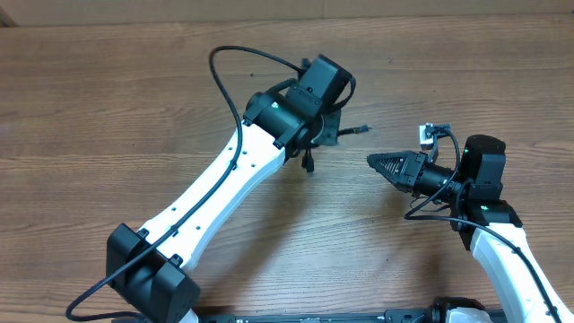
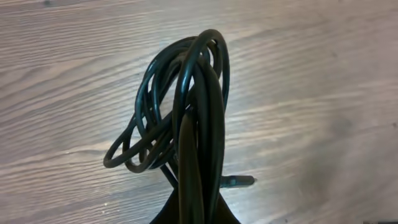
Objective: Untangle cables
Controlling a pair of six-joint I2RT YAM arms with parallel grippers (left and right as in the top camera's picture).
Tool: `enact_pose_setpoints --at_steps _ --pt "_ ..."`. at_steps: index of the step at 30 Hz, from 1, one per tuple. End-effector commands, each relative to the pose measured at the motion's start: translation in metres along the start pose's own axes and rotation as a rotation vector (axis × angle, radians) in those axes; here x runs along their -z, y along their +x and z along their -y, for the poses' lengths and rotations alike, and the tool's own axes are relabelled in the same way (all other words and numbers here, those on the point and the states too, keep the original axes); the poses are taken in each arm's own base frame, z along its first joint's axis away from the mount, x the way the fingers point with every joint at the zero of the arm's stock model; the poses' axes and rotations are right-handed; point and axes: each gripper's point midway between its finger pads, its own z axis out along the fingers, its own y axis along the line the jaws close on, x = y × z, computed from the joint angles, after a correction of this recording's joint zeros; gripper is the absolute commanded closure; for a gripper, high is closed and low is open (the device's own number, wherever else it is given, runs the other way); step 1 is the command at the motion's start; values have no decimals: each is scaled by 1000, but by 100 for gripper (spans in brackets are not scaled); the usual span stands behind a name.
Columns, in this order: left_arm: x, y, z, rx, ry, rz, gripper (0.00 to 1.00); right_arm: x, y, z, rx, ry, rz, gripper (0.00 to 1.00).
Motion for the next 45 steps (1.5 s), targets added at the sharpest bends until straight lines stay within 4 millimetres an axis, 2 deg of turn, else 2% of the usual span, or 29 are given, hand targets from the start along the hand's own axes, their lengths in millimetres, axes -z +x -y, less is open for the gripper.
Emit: enact_pose_setpoints --at_steps 1,2,3,5,6,7,9,14,18,22,23,24,25,30,39,42,45 --pt "2 -2 -3 13 -19 7 96 0 -7 -3 25 10 23 96" --pt "2 1 2 -39 8 -9 96 0 -7 -3 30 9 25 96" --pt "3 6 10 -119 58 -33 96 0 -9 -5 50 3 31 89" --pt "5 14 23 -232 144 -70 96 1 -12 -8 95 -4 39 63" --pt "7 22 33 -304 209 -95 96 1 -14 -8 108 -3 49 38" --pt "9 26 38 -346 251 -110 96 1 -15 -8 113 -2 54 31" --pt "14 37 50 -434 341 -139 96 1 -19 -9 127 1 68 21" --pt "28 53 73 -545 530 -170 96 1 -21 -12 173 -8 78 15" --pt "36 55 86 -557 619 -165 96 1 -18 -14 227 -18 64 15" --pt "39 55 90 -560 650 -159 96 1 -18 -14 240 -18 64 24" --pt "38 55 90 -560 650 -158 96 1 -18 -14 244 -17 64 28" --pt "38 55 90 -560 650 -158 96 1 -18 -14 245 -17 64 37" --pt "38 54 90 -560 649 -158 96 1 -18 -14 245 -17 64 42" --pt "38 52 91 -563 651 -147 96 1 -18 -14 244 -20 60 96" --pt "32 47 85 -566 592 -130 96 1 -17 -14 242 -22 58 96" --pt "24 40 72 -531 494 -121 96 1 -15 -12 222 -16 51 96" --pt "11 26 47 -374 303 -102 95 1 -13 -4 134 17 48 96"
